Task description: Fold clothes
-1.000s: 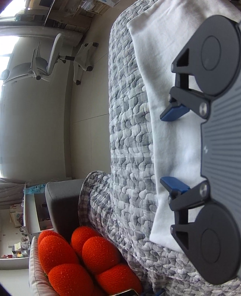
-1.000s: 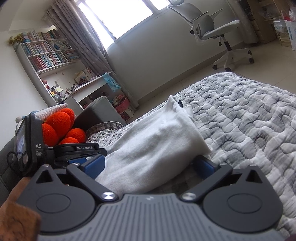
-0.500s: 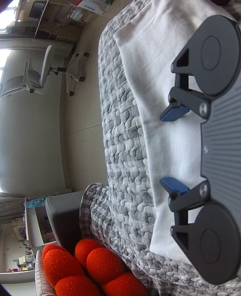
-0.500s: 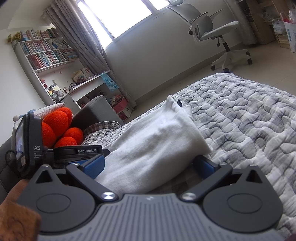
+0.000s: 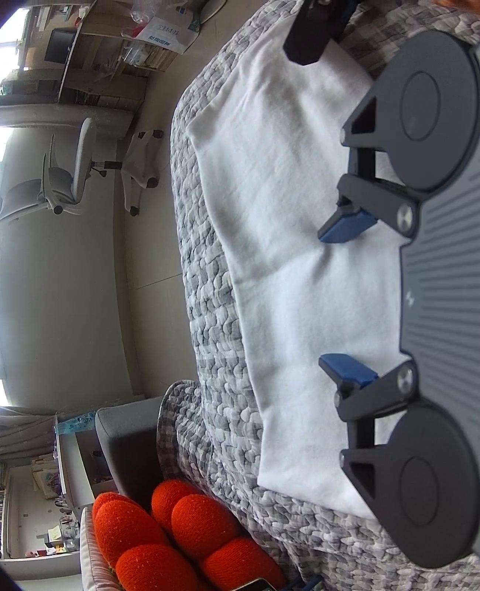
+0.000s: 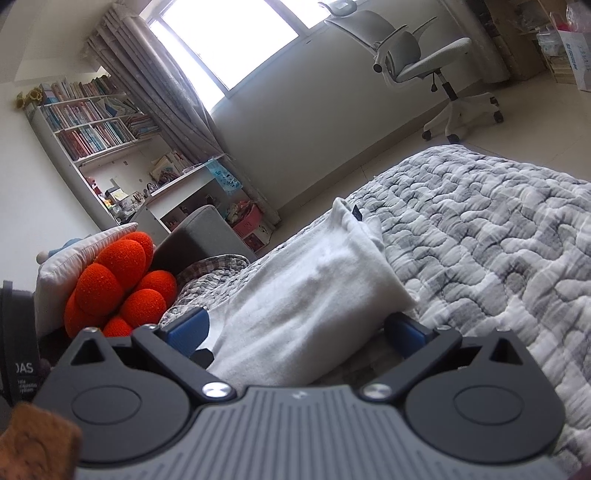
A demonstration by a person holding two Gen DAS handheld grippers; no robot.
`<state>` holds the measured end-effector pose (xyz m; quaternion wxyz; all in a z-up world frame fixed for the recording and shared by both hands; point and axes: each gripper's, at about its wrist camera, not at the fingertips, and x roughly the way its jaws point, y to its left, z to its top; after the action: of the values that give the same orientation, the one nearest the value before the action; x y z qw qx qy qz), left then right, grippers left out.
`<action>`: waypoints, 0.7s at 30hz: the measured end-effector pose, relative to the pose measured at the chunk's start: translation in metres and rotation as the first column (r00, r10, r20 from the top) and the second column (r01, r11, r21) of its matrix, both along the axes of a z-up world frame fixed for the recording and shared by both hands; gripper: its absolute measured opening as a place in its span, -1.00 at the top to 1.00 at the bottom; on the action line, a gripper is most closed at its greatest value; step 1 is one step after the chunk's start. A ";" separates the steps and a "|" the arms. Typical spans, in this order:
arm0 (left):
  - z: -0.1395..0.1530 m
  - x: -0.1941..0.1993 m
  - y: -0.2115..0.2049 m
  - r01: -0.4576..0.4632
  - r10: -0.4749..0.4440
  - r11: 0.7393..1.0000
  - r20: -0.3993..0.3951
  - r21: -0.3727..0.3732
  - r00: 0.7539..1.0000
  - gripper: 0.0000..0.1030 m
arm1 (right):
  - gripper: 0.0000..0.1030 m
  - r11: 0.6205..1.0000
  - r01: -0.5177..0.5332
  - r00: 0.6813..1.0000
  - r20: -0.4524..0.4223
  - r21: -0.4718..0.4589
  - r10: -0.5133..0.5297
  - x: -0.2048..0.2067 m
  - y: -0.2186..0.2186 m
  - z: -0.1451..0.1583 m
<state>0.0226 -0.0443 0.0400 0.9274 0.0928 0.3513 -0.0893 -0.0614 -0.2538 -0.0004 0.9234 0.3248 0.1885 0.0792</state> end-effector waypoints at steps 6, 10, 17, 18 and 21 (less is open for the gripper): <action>-0.002 0.000 0.004 -0.007 0.006 1.000 -0.016 -0.026 1.000 -0.32 | -0.83 0.993 0.057 0.998 0.019 0.107 -0.060 -0.005 -0.010 0.000; -0.003 0.000 0.004 -0.002 0.001 0.999 -0.019 -0.035 1.000 -0.33 | -0.42 0.975 0.123 0.992 -0.008 0.185 -0.123 -0.005 -0.021 -0.003; -0.004 0.001 0.004 0.005 -0.006 0.999 -0.020 -0.045 1.000 -0.35 | 0.32 0.959 0.217 0.974 -0.104 0.184 -0.200 0.000 -0.021 -0.002; -0.004 0.002 0.005 0.007 -0.008 0.999 -0.021 -0.052 1.000 -0.36 | 0.34 0.959 0.225 0.971 -0.117 0.175 -0.206 0.001 -0.020 -0.002; -0.004 0.003 0.006 0.014 -0.015 0.998 -0.021 -0.057 1.000 -0.37 | 0.39 0.967 0.240 0.961 -0.163 0.089 -0.224 0.005 -0.012 0.004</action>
<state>0.0251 -0.0383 0.0361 0.9252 0.0680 0.3577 -0.1071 -0.0566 -0.2656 0.0041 0.8904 0.3992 0.2141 -0.0445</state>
